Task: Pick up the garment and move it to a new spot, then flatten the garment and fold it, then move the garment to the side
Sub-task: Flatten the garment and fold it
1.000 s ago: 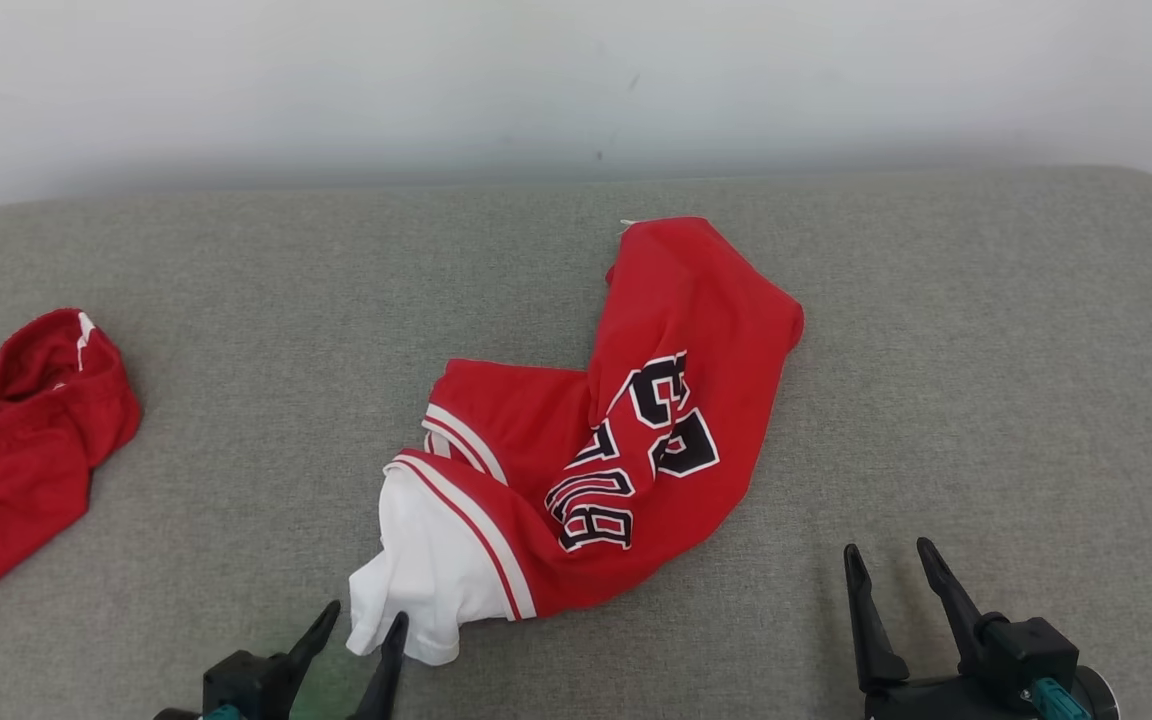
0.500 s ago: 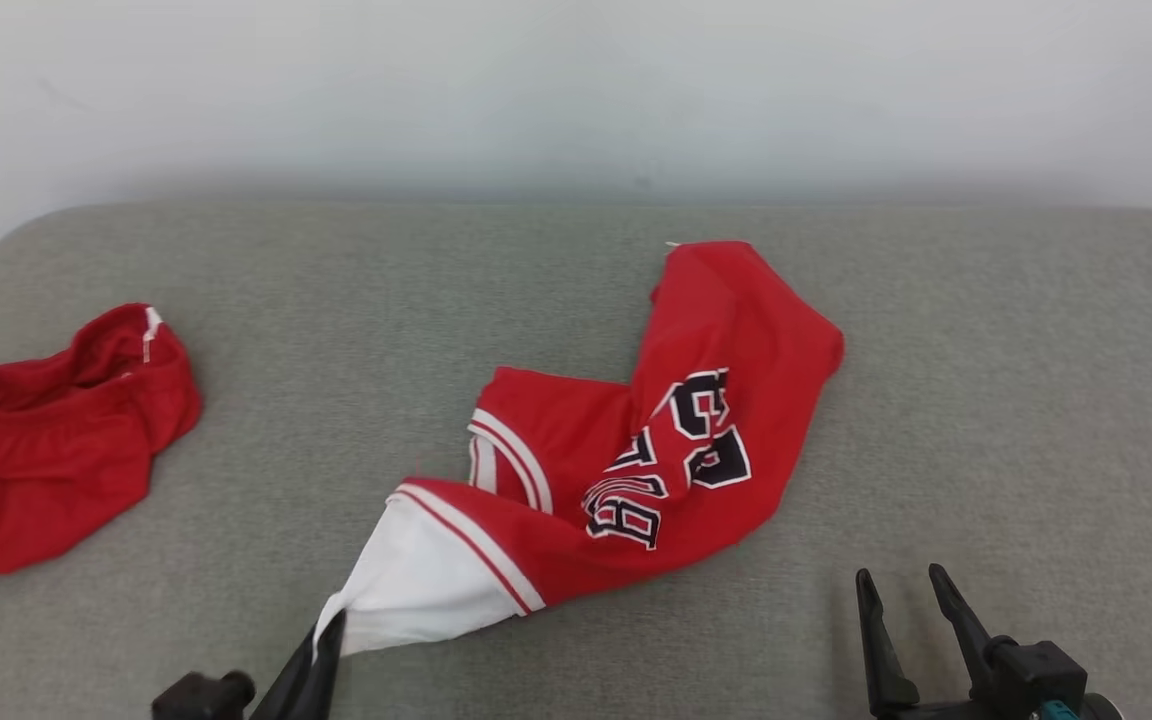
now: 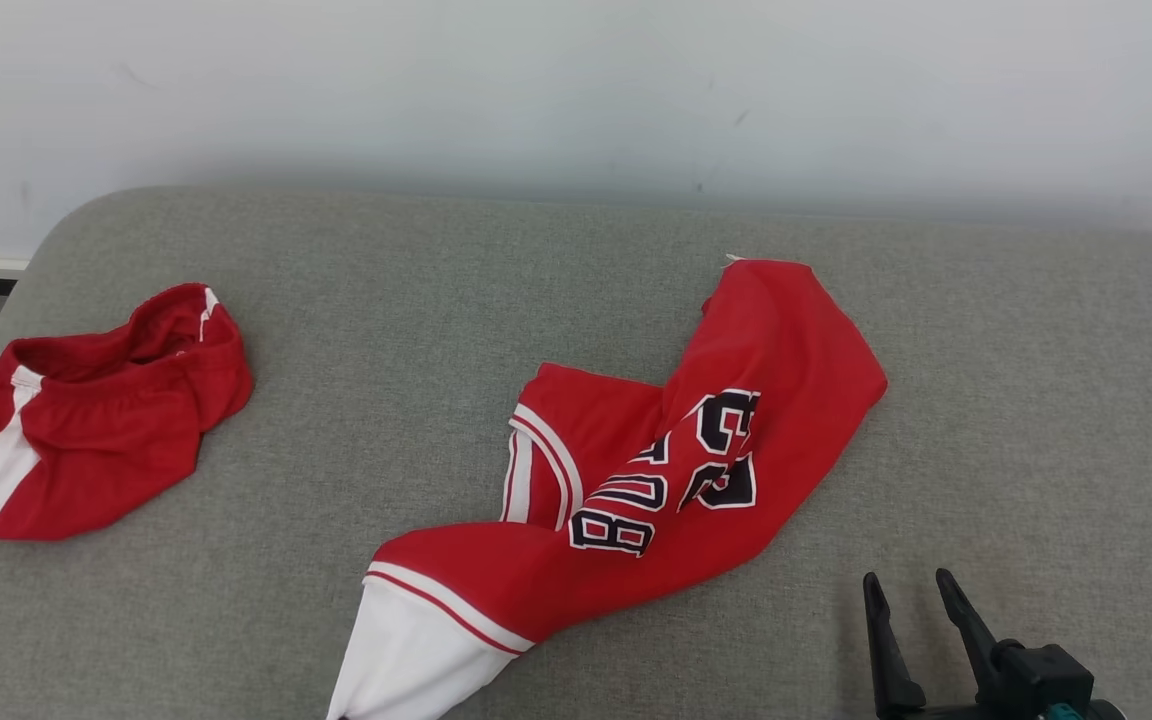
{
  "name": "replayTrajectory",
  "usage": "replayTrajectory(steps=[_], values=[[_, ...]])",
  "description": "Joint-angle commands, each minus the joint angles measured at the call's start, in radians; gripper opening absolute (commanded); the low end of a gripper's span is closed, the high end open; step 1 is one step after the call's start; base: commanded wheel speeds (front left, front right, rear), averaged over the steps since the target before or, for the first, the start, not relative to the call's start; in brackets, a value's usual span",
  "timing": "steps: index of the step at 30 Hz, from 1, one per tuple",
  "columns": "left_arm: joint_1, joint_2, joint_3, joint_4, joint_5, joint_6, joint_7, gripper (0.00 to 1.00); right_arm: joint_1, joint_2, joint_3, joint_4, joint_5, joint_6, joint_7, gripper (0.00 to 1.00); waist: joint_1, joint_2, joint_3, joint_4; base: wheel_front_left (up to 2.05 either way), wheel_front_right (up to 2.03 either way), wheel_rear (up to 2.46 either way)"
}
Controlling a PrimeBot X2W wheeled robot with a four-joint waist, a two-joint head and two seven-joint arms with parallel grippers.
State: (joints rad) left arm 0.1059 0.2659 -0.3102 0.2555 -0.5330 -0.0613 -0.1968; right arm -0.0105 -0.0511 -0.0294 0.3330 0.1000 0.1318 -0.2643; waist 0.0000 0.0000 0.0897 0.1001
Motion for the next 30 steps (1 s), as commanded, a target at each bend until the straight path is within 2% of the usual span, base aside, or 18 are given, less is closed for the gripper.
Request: replayTrajectory(steps=[1, 2, 3, 9, 16, 24, 27, 30], values=[[-0.009, -0.003, 0.001, 0.008, 0.009, 0.000, -0.011, 0.00, 0.000, 0.001, -0.001, 0.001, 0.001, -0.002, -0.001, 1.00, 0.0000, 0.0000, 0.002, -0.003, 0.00, 0.00, 0.00], [-0.020, -0.004, 0.002, 0.010, 0.016, 0.002, -0.020, 0.26, -0.001, 0.001, -0.003, 0.001, 0.001, -0.002, -0.001, 1.00, 0.0000, 0.0000, 0.002, -0.004, 0.00, 0.00, 0.00], [-0.031, -0.008, 0.008, 0.008, 0.019, 0.005, -0.030, 1.00, -0.003, 0.001, -0.006, 0.001, 0.000, -0.002, -0.001, 1.00, 0.0000, 0.0000, 0.002, -0.005, 0.00, 0.00, 0.00], [-0.072, -0.020, 0.051, -0.022, 0.066, 0.007, -0.068, 1.00, -0.007, -0.003, -0.016, 0.002, -0.003, -0.002, -0.001, 1.00, 0.0000, 0.0000, -0.005, -0.009, 0.00, 0.00, 0.00], [-0.080, -0.097, 0.172, -0.116, 0.183, -0.009, -0.067, 1.00, -0.052, -0.027, -0.021, 0.024, 0.000, -0.002, -0.001, 1.00, 0.0000, 0.0000, -0.005, -0.016, 0.00, 0.00, 0.00], [-0.100, -0.184, 0.271, -0.109, 0.280, -0.050, -0.067, 1.00, -0.231, -0.091, -0.024, 0.187, 0.001, -0.002, -0.001, 1.00, 0.0000, 0.0000, 0.029, -0.005, 0.00, 0.00, 0.00], [-0.108, -0.195, 0.280, -0.103, 0.285, -0.057, -0.068, 1.00, -0.297, -0.107, -0.021, 0.238, 0.004, -0.002, -0.001, 1.00, 0.0000, 0.0000, 0.039, 0.003, 0.00, 0.00, 0.00], [-0.120, -0.206, 0.280, -0.091, 0.297, -0.063, -0.068, 1.00, -0.394, -0.137, -0.015, 0.344, 0.003, -0.002, -0.001, 1.00, 0.0000, 0.0000, 0.061, 0.025, 0.00, 0.00, 0.00]])
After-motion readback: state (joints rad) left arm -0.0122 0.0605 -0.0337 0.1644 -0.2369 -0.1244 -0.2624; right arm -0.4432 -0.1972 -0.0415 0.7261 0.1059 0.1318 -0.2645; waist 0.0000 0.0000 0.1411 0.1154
